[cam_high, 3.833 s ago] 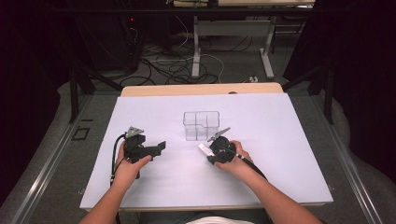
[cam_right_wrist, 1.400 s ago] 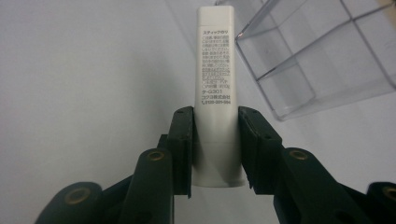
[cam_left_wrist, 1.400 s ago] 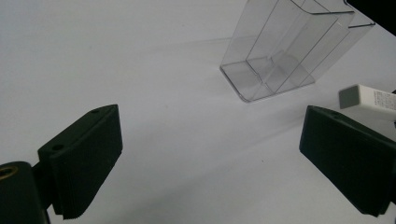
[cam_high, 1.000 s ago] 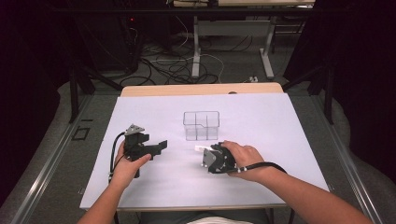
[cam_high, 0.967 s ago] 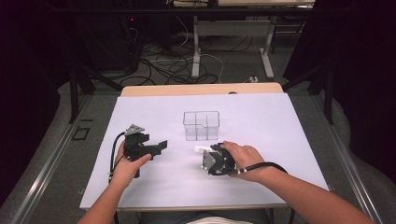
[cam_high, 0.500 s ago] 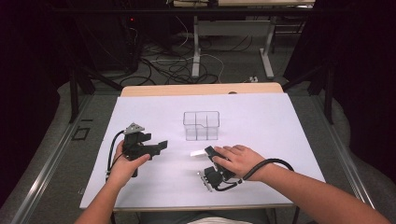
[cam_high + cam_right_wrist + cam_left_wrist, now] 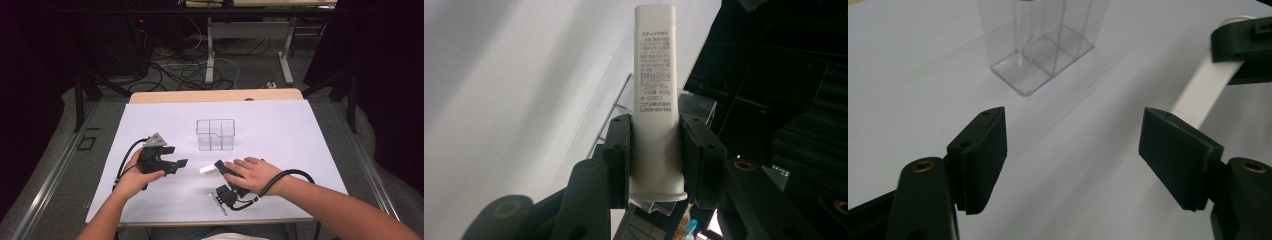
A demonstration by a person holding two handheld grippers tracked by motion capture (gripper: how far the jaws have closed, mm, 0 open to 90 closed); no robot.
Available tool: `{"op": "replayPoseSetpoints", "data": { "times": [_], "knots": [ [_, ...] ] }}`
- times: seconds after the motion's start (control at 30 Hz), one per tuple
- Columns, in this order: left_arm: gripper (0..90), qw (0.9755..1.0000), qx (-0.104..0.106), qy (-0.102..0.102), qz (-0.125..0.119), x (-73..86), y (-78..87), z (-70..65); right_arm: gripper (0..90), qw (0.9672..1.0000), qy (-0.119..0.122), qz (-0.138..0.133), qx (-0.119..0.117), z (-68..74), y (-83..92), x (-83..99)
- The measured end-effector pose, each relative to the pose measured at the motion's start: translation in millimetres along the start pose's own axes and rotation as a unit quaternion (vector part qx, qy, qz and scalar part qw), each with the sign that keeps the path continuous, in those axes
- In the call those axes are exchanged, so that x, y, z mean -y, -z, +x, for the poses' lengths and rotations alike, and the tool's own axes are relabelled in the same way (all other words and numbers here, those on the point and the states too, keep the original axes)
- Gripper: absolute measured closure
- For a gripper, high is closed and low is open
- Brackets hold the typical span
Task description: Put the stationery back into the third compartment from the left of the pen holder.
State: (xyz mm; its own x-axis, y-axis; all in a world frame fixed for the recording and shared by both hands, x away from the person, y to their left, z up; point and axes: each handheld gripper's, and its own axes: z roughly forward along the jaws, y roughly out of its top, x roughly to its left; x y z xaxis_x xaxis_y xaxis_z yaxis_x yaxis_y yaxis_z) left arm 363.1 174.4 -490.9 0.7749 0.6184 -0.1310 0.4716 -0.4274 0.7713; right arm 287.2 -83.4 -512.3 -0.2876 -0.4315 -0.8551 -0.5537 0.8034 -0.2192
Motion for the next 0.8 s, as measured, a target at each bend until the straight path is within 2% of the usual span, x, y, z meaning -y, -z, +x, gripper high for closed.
{"op": "replayPoseSetpoints", "data": {
  "times": [0.03, 0.1, 0.2, 0.27, 0.37, 0.43, 0.5, 0.6, 0.63, 0.7, 0.73, 0.77, 0.8],
  "knots": [
    [27.9, 0.9998, 0.006, -0.014, 0.007, -3.1, 0.0, -0.6, 67.3, 1.0000, 0.002, -0.002, 0.003, -0.3, 0.5, -0.7],
    [29.4, 0.9995, 0.016, -0.024, 0.012, -8.3, -1.5, -4.7, 67.3, 1.0000, 0.008, -0.004, 0.003, -1.2, 1.6, -2.3],
    [31.3, 0.9977, 0.029, -0.055, 0.025, -17.0, -3.8, -10.2, 67.3, 0.9999, 0.015, -0.007, 0.002, -1.3, 3.3, -4.8],
    [31.4, 0.9955, 0.043, -0.077, 0.037, -22.9, -4.8, -13.4, 67.3, 0.9998, 0.020, -0.007, 0.003, -0.9, 3.5, -6.3],
    [32.5, 0.9916, 0.061, -0.097, 0.061, -29.6, -7.5, -18.8, 67.3, 0.9994, 0.031, -0.013, 0.000, -0.4, 2.6, -8.5],
    [32.7, 0.9891, 0.073, -0.104, 0.075, -32.9, -10.2, -22.4, 67.3, 0.9993, 0.034, -0.016, 0.001, 0.7, 2.1, -9.4],
    [35.9, 0.9854, 0.091, -0.115, 0.087, -35.0, -13.6, -25.6, 67.3, 0.9993, 0.034, -0.017, 0.001, 1.2, 2.0, -10.2],
    [39.1, 0.9804, 0.102, -0.130, 0.107, -38.2, -19.3, -30.3, 67.2, 0.9990, 0.040, -0.019, 0.004, -0.2, 1.9, -10.3],
    [39.6, 0.9799, 0.105, -0.131, 0.107, -38.6, -21.7, -32.3, 67.3, 0.9990, 0.041, -0.018, 0.004, -0.7, 1.9, -10.2],
    [41.6, 0.9771, 0.113, -0.137, 0.117, -40.9, -25.2, -34.9, 67.3, 0.9991, 0.038, -0.016, 0.006, -1.0, 2.3, -9.9],
    [42.7, 0.9776, 0.111, -0.138, 0.114, -41.1, -27.6, -36.8, 67.3, 0.9992, 0.035, -0.016, 0.007, -1.0, 2.6, -9.8],
    [44.2, 0.9764, 0.108, -0.143, 0.120, -42.6, -28.6, -38.3, 67.3, 0.9990, 0.039, -0.018, 0.008, -1.9, 2.2, -9.9],
    [44.8, 0.9758, 0.116, -0.143, 0.119, -43.1, -30.5, -39.5, 67.3, 0.9991, 0.039, -0.016, 0.009, -1.9, 2.5, -10.0]
  ]
}}
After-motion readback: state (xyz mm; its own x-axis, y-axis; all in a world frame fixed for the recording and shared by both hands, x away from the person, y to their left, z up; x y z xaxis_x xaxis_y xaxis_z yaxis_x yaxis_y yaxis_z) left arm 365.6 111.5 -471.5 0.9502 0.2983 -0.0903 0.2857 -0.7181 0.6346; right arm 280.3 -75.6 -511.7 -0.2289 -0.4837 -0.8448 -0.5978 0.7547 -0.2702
